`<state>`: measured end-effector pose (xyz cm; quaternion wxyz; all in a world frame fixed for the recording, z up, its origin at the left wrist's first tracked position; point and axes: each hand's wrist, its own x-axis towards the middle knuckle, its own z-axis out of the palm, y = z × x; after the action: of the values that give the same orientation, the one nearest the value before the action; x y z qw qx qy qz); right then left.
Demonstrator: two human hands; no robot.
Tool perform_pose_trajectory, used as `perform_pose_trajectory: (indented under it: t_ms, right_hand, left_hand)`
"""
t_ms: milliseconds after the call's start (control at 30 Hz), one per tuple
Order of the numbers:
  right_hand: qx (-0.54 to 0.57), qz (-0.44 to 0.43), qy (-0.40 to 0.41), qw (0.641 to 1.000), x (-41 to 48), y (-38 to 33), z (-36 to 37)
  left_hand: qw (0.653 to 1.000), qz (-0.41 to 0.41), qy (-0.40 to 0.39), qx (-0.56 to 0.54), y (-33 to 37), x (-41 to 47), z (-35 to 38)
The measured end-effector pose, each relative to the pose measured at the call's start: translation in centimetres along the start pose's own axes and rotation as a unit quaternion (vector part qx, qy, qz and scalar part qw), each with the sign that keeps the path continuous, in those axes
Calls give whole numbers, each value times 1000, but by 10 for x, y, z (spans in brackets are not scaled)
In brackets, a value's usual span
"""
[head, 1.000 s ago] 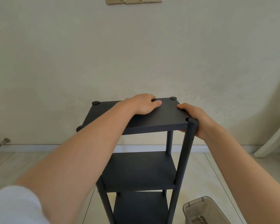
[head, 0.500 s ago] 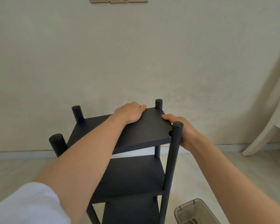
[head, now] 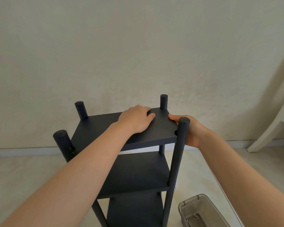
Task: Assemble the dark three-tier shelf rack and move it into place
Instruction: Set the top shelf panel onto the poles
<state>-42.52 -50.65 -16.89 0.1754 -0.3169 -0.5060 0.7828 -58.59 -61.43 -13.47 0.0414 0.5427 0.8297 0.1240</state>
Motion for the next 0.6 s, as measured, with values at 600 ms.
perform_pose_trajectory:
  t_ms: [600]
  right_hand:
    - [1,-15,21,1000,-9,8,2]
  left_hand:
    - [952,161,128,228,-36,-89,40]
